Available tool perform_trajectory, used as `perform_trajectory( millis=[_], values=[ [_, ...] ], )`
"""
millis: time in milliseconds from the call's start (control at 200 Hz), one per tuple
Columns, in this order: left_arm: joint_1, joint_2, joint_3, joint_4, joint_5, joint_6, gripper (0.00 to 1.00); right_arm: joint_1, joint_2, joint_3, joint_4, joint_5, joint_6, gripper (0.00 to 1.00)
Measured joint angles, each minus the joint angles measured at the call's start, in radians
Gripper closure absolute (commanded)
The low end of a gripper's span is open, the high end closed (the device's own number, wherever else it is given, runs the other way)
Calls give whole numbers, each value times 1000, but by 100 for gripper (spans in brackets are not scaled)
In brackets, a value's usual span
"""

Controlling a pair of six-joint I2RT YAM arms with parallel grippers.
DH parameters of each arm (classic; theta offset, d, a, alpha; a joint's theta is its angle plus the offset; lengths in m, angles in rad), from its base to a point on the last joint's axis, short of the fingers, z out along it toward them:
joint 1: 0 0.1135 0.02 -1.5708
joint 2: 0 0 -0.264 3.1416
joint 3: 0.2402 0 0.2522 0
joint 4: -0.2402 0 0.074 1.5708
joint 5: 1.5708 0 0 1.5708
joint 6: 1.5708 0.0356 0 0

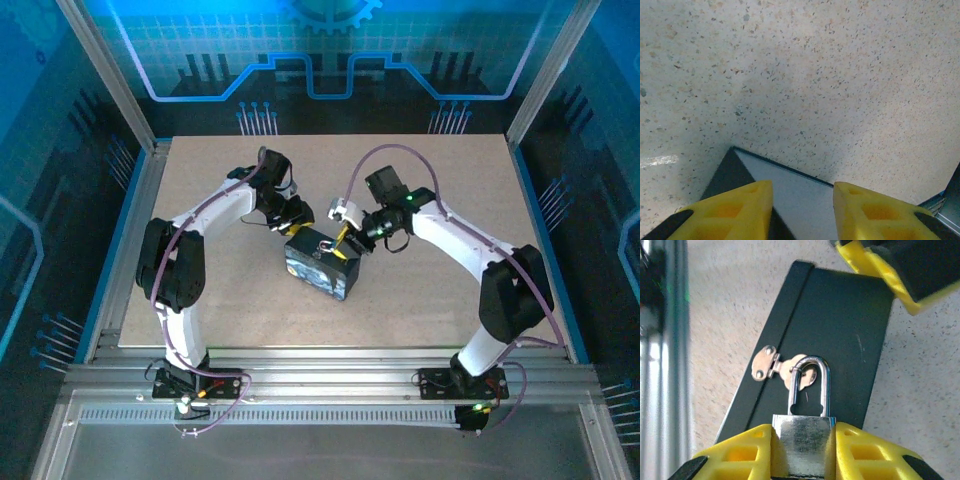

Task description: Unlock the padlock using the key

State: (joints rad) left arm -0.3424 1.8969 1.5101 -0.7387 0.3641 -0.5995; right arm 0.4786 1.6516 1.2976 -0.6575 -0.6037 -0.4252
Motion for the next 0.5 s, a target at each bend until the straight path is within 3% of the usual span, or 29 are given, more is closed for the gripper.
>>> perform_trajectory(
  millis=[245,500],
  values=[
    [0,0,0,-5,0,0,62,-14,2,-53,91,-159,253,82],
    [5,0,-10,1,-2,-1,62,-14,34,-75,166,-203,430,82]
  ],
)
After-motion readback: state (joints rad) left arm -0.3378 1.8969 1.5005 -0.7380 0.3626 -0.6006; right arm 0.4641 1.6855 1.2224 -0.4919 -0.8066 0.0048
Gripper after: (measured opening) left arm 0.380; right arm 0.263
